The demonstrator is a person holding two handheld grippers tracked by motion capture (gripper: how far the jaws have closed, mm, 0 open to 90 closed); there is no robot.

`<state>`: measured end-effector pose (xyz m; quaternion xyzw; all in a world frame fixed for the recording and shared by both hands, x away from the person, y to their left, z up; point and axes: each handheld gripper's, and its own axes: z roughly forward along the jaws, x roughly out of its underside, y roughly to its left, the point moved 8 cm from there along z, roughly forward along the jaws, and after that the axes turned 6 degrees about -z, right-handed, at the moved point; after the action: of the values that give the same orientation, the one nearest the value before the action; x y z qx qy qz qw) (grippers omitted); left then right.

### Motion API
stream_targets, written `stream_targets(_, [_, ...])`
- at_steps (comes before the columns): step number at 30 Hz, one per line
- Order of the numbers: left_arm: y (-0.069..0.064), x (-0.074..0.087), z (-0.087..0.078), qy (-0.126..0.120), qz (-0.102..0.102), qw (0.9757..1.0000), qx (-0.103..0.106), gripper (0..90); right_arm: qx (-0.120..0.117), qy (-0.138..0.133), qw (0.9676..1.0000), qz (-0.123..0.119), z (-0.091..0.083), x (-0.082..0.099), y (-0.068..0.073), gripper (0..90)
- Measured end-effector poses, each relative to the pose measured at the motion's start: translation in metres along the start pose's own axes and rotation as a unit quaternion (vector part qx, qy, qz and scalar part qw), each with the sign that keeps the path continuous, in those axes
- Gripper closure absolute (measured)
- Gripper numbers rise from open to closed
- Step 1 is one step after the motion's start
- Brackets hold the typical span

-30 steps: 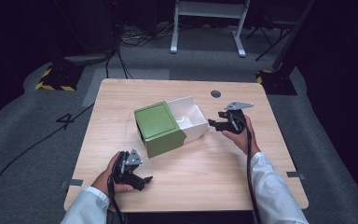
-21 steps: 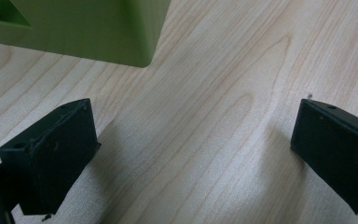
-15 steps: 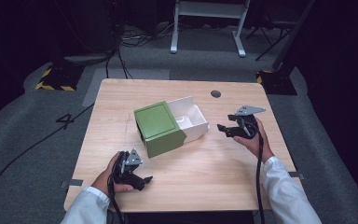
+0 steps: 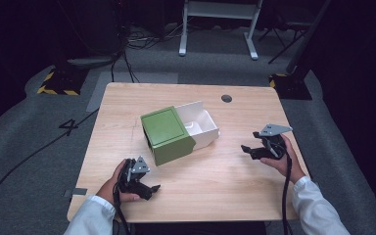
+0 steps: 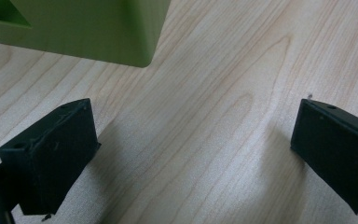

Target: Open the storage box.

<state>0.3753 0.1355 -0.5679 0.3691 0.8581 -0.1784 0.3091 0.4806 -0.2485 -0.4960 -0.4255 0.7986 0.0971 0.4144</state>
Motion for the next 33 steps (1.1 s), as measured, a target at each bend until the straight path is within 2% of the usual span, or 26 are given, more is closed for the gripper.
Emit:
stream_targets(3, [0.0,0.0,0.0,0.001,0.001,1.0,0.0,0.5,0.001,0.023,0.9997,-0.012,-0.003,0.019,0.004,22.0])
stream_targets(8, [0.0,0.0,0.0,0.0,0.0,1.0,0.0,0.5,-0.003,0.045,0.9988,-0.019,-0.008,0.044,0.012,22.2])
stream_targets(15, [0.0,0.0,0.0,0.0,0.001,1.0,0.001,0.5,-0.005,0.056,0.998,-0.028,-0.014,0.06,0.021,22.1])
stream_targets(27, [0.0,0.0,0.0,0.0,0.0,1.0,0.001,0.5,-0.007,0.06,0.9981,-0.012,-0.022,0.084,0.025,21.5])
stream_targets(31, [0.0,0.0,0.0,0.0,0.001,1.0,0.001,0.5,-0.008,0.061,0.9981,0.005,-0.026,0.094,0.024,20.4])
stream_targets(33, [0.0,0.0,0.0,0.0,0.0,1.0,0.001,0.5,-0.013,0.053,0.9983,0.022,-0.029,0.099,0.023,20.0])
